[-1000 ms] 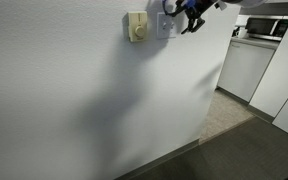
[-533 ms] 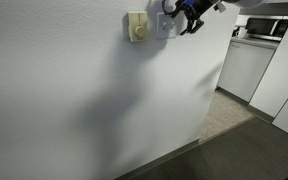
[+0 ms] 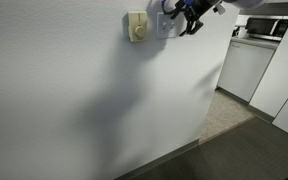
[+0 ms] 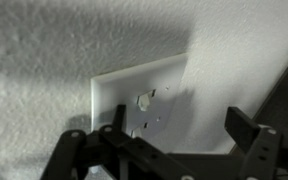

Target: Flick the right switch off

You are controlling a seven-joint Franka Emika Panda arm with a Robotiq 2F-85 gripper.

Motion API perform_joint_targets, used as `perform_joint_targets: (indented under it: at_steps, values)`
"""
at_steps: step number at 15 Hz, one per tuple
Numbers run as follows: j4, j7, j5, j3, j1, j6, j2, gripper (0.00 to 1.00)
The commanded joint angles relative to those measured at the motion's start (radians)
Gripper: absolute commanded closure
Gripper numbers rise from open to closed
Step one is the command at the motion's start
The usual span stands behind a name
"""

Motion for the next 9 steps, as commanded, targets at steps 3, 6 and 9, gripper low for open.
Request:
perform_joint_targets:
  at_steps: [3,6,9]
  values:
    - [0.016,-0.033,0.049,0.006,-0.024,-0.022,0.056,0.00]
    - [-0.004,-0.037,0.088,0.008,-0.028,-0.020,0.056,0.00]
    - [-0.025,-0.041,0.126,0.008,-0.039,-0.027,0.068,0.00]
